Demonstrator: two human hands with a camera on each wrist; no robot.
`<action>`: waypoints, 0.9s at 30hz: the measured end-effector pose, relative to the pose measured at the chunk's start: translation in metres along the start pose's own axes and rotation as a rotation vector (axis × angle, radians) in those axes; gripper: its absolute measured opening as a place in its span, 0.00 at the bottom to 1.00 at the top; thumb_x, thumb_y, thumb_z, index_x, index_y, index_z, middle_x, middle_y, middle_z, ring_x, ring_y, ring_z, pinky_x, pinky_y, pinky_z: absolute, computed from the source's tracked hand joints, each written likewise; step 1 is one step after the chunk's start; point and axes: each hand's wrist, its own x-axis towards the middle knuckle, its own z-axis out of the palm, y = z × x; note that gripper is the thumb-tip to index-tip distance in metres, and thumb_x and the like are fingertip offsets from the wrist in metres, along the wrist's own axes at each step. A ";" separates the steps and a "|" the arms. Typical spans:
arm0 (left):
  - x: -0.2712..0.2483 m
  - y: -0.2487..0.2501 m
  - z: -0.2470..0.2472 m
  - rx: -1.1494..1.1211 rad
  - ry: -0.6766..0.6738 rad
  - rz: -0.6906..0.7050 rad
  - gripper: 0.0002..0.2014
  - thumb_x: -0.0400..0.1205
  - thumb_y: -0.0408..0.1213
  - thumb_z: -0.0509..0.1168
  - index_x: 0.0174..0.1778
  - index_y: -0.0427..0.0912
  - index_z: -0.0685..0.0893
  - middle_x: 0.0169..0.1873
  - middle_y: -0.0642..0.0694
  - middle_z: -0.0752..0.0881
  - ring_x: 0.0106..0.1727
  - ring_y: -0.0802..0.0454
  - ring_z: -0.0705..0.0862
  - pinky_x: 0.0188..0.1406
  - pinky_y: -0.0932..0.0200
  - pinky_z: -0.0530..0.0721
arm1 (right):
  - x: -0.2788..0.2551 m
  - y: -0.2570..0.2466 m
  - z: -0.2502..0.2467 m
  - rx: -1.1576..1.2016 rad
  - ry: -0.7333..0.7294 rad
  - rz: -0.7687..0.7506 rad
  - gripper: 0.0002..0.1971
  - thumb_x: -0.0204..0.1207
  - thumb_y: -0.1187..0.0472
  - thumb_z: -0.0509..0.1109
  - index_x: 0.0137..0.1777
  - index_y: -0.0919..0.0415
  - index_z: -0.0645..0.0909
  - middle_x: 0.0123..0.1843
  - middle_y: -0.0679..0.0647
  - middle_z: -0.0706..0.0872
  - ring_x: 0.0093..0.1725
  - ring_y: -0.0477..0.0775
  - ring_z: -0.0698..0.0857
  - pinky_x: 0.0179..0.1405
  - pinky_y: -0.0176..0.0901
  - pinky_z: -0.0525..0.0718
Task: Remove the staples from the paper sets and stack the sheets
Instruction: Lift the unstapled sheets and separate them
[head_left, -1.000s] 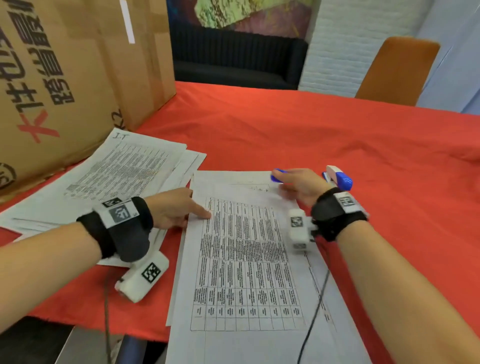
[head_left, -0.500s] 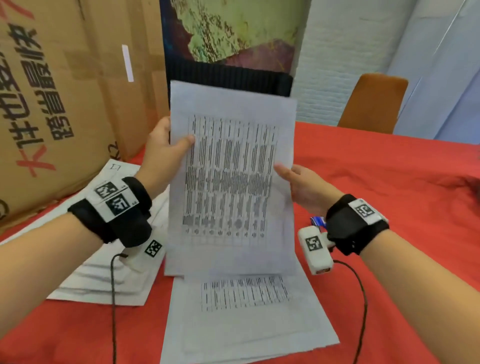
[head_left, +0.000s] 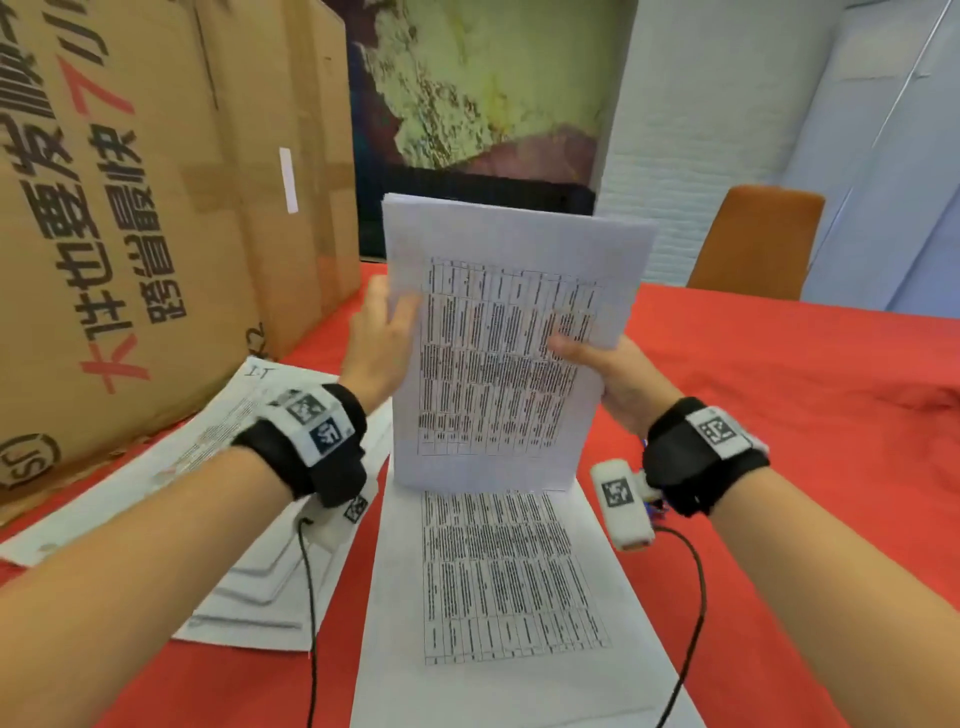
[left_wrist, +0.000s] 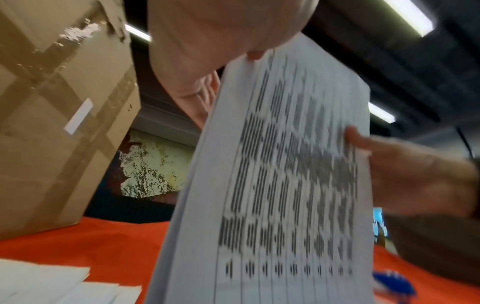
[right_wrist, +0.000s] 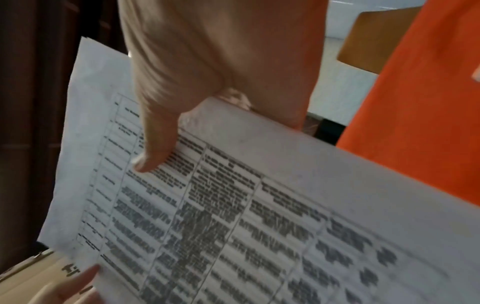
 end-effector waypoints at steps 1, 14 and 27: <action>-0.002 0.001 0.006 -0.022 0.014 0.037 0.17 0.81 0.43 0.53 0.60 0.38 0.78 0.47 0.42 0.86 0.43 0.56 0.83 0.49 0.52 0.82 | 0.001 -0.001 0.004 0.013 0.039 -0.010 0.22 0.74 0.69 0.72 0.70 0.62 0.78 0.63 0.53 0.87 0.64 0.52 0.85 0.67 0.54 0.79; 0.015 0.015 0.013 -0.051 0.038 0.156 0.09 0.83 0.30 0.56 0.57 0.45 0.71 0.41 0.54 0.83 0.37 0.65 0.83 0.33 0.68 0.82 | 0.008 -0.013 -0.009 -0.083 0.071 0.024 0.29 0.66 0.55 0.79 0.68 0.61 0.81 0.63 0.54 0.87 0.64 0.54 0.85 0.70 0.59 0.78; -0.017 -0.007 0.032 0.087 0.124 0.061 0.16 0.84 0.28 0.52 0.32 0.49 0.61 0.28 0.52 0.63 0.24 0.62 0.61 0.22 0.69 0.64 | -0.016 0.037 0.001 -0.150 0.162 0.087 0.19 0.74 0.65 0.75 0.65 0.63 0.82 0.60 0.56 0.88 0.58 0.53 0.87 0.64 0.54 0.83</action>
